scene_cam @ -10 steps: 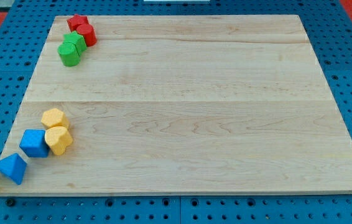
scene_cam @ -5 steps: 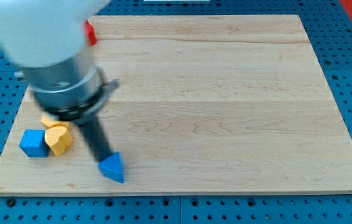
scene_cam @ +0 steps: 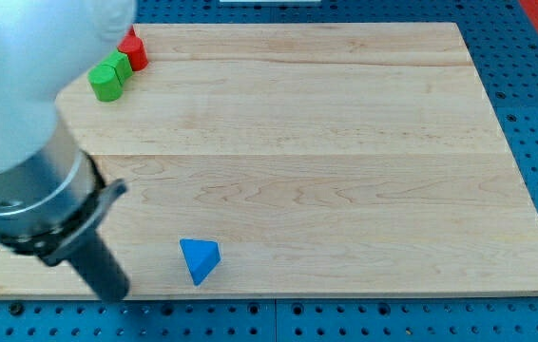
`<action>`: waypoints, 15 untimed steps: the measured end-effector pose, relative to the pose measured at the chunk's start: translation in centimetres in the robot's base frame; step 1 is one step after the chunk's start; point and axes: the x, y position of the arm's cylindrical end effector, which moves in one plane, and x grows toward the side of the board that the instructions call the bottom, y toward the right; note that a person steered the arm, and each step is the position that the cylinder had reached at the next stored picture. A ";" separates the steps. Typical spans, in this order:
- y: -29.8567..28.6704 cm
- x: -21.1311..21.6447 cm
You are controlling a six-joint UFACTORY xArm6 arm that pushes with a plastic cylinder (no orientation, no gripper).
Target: Push the blue triangle towards the bottom right of the board
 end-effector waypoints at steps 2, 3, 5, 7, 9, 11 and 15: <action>8.9 -2.8; 9.2 -5.8; 1.3 -7.1; 13.8 -9.8; 12.2 -6.7; 16.3 -2.1; 27.6 -3.1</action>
